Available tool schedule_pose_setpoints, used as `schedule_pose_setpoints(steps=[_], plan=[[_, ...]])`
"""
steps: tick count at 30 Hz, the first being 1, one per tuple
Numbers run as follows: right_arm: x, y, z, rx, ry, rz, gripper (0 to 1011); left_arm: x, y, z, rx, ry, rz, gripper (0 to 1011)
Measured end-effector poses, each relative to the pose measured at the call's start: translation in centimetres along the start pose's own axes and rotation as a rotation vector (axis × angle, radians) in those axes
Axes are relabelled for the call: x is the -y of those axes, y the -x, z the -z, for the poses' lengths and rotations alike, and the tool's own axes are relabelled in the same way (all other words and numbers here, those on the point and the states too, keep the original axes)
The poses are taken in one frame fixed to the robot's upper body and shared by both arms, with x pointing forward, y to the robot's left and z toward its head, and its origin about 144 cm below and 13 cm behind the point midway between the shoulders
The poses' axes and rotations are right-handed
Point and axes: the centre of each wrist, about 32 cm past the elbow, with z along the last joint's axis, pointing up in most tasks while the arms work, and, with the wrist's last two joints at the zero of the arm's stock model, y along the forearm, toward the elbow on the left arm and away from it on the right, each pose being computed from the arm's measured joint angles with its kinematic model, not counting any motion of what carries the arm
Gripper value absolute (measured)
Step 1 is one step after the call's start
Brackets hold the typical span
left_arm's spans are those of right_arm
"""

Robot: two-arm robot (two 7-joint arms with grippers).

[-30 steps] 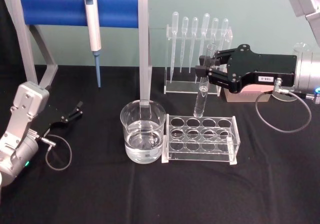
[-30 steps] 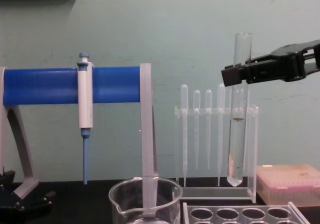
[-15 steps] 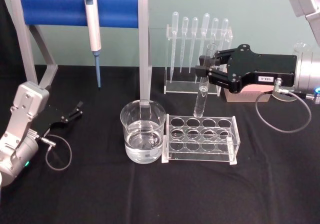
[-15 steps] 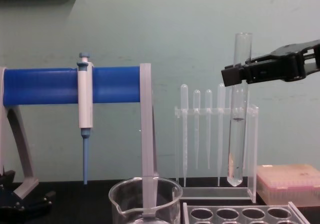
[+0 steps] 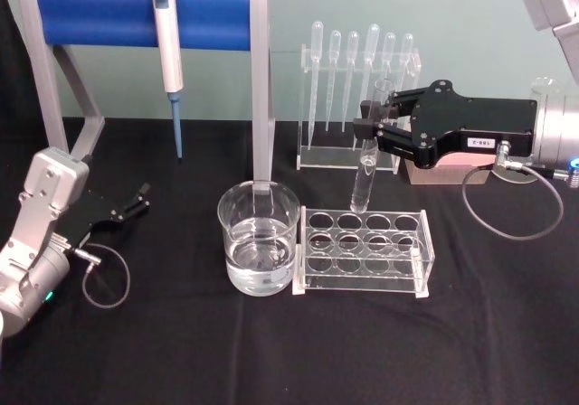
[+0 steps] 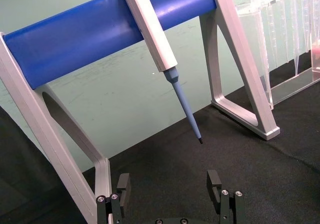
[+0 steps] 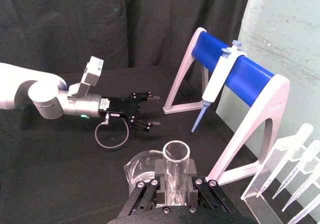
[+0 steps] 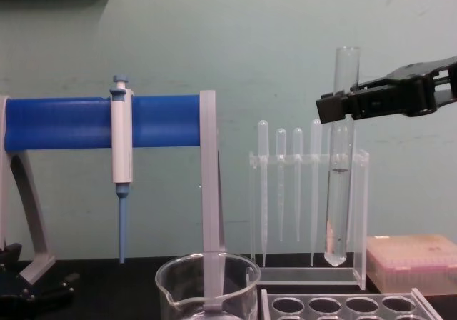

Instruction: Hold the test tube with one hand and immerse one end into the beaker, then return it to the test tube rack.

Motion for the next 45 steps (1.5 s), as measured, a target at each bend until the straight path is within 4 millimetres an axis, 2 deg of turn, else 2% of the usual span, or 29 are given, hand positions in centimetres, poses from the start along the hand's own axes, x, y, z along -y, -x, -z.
schedule_pose_setpoints(steps=[45], plan=[[0.0,0.0,0.0,0.0,0.0,0.0,239,0.0,0.0,0.0,0.0,0.0,0.0,1000]])
